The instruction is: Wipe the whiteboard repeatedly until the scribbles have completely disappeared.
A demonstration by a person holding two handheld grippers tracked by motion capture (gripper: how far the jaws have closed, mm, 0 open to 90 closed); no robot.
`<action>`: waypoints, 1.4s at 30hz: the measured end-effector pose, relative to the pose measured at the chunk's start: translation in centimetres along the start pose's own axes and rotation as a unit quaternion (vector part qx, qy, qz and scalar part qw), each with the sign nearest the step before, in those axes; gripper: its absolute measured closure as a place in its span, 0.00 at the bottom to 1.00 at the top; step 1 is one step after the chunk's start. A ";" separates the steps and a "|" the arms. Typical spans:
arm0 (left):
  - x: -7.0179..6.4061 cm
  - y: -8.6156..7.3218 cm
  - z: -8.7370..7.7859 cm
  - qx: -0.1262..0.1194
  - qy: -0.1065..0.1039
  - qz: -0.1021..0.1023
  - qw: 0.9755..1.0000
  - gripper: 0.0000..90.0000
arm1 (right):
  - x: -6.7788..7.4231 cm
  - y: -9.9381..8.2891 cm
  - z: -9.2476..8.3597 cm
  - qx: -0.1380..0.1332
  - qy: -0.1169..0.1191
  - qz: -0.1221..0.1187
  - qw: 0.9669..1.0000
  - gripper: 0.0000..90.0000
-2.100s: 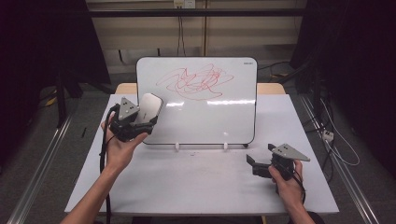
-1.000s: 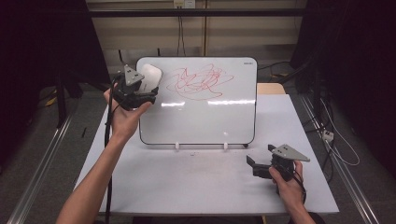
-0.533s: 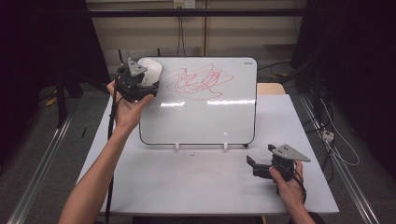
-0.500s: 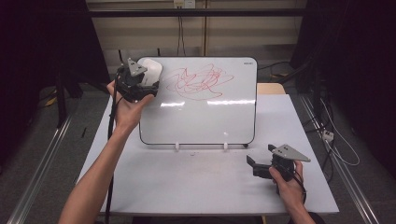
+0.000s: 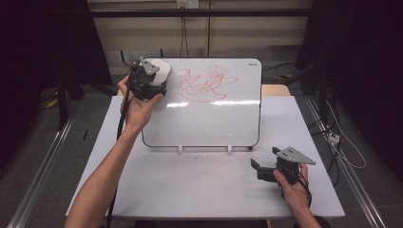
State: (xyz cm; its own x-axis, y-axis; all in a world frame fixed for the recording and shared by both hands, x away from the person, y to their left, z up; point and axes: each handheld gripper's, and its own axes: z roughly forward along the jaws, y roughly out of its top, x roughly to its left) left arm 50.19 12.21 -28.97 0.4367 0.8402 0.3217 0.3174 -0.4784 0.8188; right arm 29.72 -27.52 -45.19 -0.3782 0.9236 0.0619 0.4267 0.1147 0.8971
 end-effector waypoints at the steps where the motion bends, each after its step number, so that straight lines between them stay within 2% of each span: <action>1: 0.0 0.0 0.1 0.002 -0.001 -0.002 1.000 0.35 | 0.0 0.0 0.0 0.000 0.000 0.000 1.000 0.06; 14: -0.3 -0.1 0.5 0.001 0.010 -0.003 1.000 0.35 | 0.0 0.0 0.0 0.001 0.000 -0.002 1.000 0.06; 22: -0.7 0.0 0.6 0.004 0.005 -0.003 1.000 0.35 | 0.0 0.0 0.1 0.002 -0.001 -0.001 1.000 0.06; 34: -1.9 0.2 0.9 0.011 -0.003 0.008 1.000 0.35 | 0.0 0.0 0.1 0.001 -0.001 0.000 1.000 0.05; 42: -3.5 0.2 1.2 0.015 -0.013 0.017 1.000 0.35 | 0.1 0.0 0.0 0.001 0.001 -0.001 1.000 0.05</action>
State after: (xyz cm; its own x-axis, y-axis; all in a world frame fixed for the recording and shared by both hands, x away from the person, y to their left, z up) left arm 49.71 8.88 -30.52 0.4693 0.8162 0.3371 0.3270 -0.5152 0.7922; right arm 29.71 -27.42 -45.20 -0.3802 0.9229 0.0614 0.4285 0.1169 0.8959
